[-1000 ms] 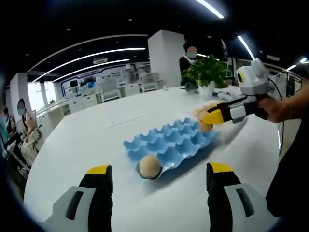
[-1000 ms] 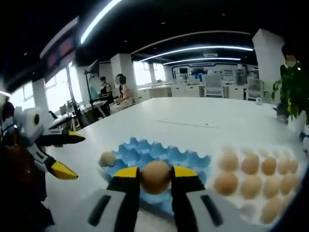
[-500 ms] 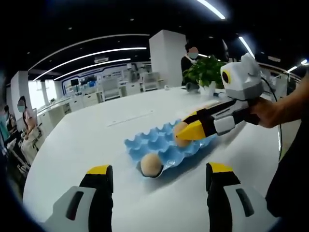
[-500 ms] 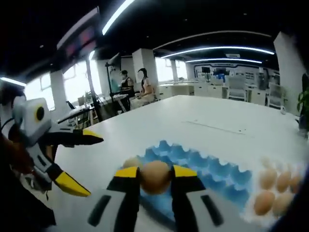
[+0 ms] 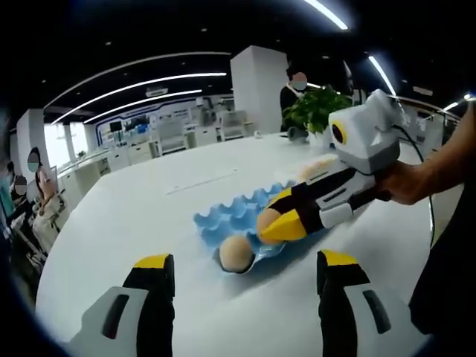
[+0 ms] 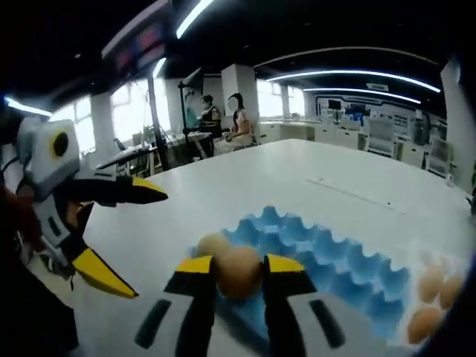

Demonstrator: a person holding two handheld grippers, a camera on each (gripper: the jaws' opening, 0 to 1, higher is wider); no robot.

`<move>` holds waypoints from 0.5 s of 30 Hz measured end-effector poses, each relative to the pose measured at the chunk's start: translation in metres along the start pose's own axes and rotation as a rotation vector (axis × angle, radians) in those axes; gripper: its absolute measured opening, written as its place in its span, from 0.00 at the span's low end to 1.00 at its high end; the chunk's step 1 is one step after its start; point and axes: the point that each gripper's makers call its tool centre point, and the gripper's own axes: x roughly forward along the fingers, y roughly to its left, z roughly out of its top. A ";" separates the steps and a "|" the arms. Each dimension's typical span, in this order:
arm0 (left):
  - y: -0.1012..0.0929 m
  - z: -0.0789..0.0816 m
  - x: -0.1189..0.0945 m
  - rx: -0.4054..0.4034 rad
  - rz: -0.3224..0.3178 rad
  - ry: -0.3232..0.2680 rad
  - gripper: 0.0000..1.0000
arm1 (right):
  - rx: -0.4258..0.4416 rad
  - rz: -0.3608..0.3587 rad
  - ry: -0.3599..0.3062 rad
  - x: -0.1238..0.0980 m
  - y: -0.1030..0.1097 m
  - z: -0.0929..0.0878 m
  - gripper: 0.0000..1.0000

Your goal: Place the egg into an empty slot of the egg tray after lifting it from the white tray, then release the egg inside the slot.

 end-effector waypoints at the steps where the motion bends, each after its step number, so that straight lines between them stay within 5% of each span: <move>1: 0.000 0.000 0.000 0.001 -0.001 0.000 0.79 | -0.001 0.003 0.005 0.001 0.001 -0.001 0.24; 15: 0.001 0.000 0.002 0.016 -0.001 0.004 0.79 | -0.085 0.012 0.016 0.007 0.002 -0.010 0.25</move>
